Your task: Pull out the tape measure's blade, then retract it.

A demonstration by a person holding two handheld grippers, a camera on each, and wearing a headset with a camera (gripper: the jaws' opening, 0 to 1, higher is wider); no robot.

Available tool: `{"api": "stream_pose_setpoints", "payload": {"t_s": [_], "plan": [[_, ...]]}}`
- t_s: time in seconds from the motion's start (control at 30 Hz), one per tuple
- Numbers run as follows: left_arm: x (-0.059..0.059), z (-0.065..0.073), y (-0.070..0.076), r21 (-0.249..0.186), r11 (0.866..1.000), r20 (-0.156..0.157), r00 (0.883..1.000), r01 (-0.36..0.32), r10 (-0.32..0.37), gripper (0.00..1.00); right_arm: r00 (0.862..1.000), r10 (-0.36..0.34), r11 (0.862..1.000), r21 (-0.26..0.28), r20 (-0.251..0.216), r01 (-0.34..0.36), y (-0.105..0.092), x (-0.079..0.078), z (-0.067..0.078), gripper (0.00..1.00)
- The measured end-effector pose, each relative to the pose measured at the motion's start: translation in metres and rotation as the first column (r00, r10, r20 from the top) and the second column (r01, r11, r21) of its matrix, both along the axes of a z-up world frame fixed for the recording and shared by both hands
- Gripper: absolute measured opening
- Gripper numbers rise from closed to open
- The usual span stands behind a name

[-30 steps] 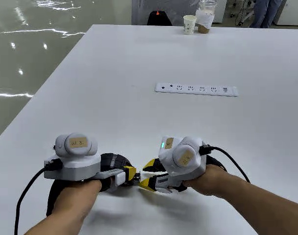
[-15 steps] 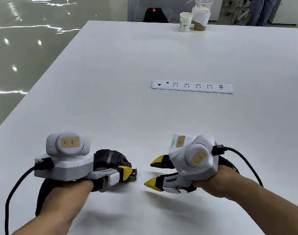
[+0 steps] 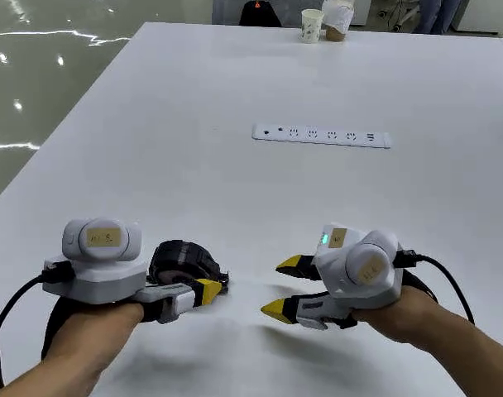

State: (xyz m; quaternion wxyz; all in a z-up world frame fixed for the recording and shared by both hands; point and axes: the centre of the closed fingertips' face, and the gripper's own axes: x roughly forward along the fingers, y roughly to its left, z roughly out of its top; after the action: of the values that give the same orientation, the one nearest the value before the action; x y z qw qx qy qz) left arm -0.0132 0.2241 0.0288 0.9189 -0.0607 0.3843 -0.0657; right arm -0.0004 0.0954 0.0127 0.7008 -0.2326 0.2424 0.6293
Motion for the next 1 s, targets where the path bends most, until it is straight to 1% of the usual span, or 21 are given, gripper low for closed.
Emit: {"api": "stream_pose_setpoints", "payload": {"t_s": [0.03,0.2,0.3,0.43,0.5,0.53,0.63,0.7,0.77,0.87,0.93,1.0], "plan": [[-0.001,0.0,-0.001,0.002,1.0,0.002,1.0,0.008,-0.008,0.77,1.0,-0.006,1.0,0.001,-0.008,0.006,-0.003,-0.001,-0.001,0.34],[-0.005,0.001,-0.004,0.003,0.999,0.005,0.999,0.042,-0.042,0.79,0.999,-0.043,0.999,0.008,-0.016,0.043,-0.014,-0.003,0.0,0.37],[-0.008,0.001,-0.005,-0.006,0.999,0.009,0.999,0.052,-0.051,0.8,0.998,-0.065,0.998,0.012,-0.018,0.065,-0.021,-0.004,0.002,0.38],[-0.011,0.001,-0.005,0.005,0.997,0.012,0.997,0.077,-0.077,0.81,0.996,-0.09,0.996,0.019,-0.026,0.091,-0.029,-0.005,0.004,0.4],[-0.013,0.002,-0.006,0.004,0.996,0.018,0.996,0.089,-0.089,0.82,0.994,-0.104,0.994,0.022,-0.026,0.105,-0.034,-0.006,0.005,0.41],[-0.014,0.002,-0.006,-0.002,0.995,0.025,0.995,0.096,-0.096,0.83,0.993,-0.114,0.993,0.023,-0.026,0.115,-0.037,-0.006,0.006,0.42],[-0.016,0.002,-0.008,-0.021,0.994,0.031,0.994,0.108,-0.107,0.83,0.991,-0.135,0.99,0.023,-0.024,0.136,-0.043,-0.006,0.006,0.42],[-0.017,0.003,-0.009,-0.03,0.992,0.045,0.992,0.12,-0.118,0.83,0.989,-0.149,0.989,0.021,-0.024,0.149,-0.049,-0.007,0.006,0.43],[-0.018,0.004,-0.01,-0.031,0.991,0.054,0.99,0.131,-0.129,0.84,0.987,-0.162,0.986,0.025,-0.026,0.162,-0.053,-0.007,0.006,0.44],[-0.02,0.005,-0.01,-0.017,0.988,0.066,0.987,0.151,-0.15,0.85,0.983,-0.182,0.983,0.035,-0.025,0.183,-0.061,-0.01,0.008,0.47],[-0.022,0.004,-0.008,-0.019,0.988,0.064,0.986,0.155,-0.154,0.85,0.981,-0.192,0.981,0.034,-0.028,0.193,-0.067,-0.011,0.008,0.48],[-0.023,0.005,-0.008,-0.021,0.986,0.071,0.984,0.164,-0.162,0.86,0.979,-0.201,0.979,0.036,-0.025,0.202,-0.071,-0.012,0.009,0.49]]}}
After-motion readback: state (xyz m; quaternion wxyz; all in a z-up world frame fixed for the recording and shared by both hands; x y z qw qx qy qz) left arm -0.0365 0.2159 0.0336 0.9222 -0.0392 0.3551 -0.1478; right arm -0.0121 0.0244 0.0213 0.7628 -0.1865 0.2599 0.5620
